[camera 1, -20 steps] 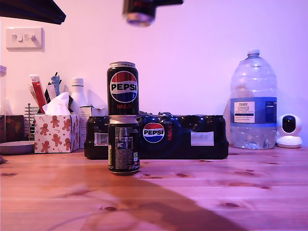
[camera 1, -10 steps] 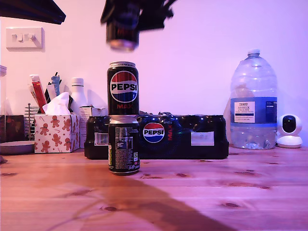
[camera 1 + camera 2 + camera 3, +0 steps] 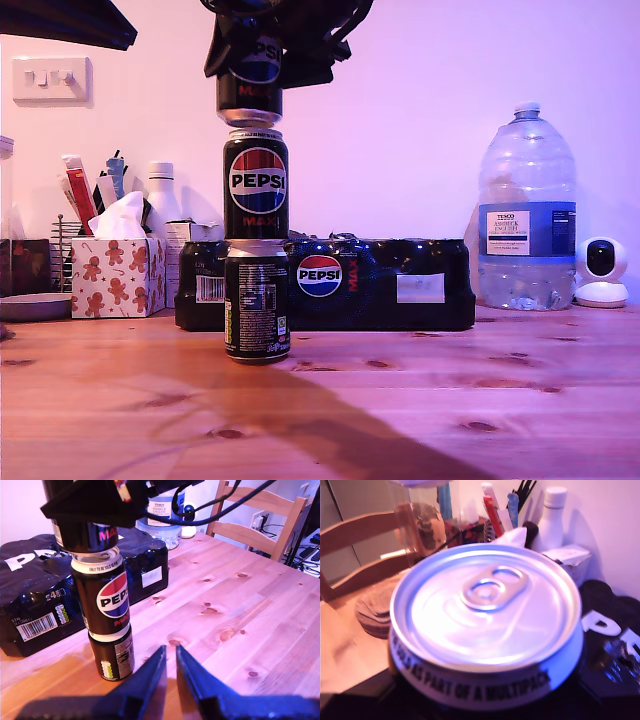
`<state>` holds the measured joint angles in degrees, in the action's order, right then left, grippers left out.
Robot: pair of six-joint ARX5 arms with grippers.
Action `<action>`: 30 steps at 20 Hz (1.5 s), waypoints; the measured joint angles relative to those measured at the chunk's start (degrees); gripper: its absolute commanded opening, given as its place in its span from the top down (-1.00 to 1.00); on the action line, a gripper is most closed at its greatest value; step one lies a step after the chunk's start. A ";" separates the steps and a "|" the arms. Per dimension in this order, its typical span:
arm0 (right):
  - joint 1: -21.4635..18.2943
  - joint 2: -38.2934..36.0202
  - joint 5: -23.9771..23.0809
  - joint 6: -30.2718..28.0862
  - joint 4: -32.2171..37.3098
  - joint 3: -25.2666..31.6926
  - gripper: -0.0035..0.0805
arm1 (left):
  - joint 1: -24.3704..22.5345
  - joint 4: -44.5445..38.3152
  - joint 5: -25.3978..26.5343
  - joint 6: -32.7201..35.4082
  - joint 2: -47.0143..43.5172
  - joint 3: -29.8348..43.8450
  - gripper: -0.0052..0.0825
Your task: Stack up the Pepsi cans on top of each other
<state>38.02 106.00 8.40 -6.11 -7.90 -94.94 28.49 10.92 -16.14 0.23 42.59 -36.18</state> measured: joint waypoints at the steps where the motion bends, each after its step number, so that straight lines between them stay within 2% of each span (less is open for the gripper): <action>1: 0.00 0.00 -0.04 0.00 -0.74 0.00 -0.04 | -0.02 -0.02 0.00 -0.02 0.00 0.00 0.78; 10: -0.04 0.00 -2.93 0.02 -1.90 -0.11 -0.04 | -0.02 -0.11 0.04 0.02 0.00 0.00 0.78; 30: 0.61 0.70 -3.04 1.51 -0.35 -0.13 -0.04 | -0.02 -0.07 0.07 0.37 0.00 0.00 0.78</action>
<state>38.63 106.69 5.37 -4.60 -8.25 -95.07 28.47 10.85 -16.08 0.60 42.59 -36.18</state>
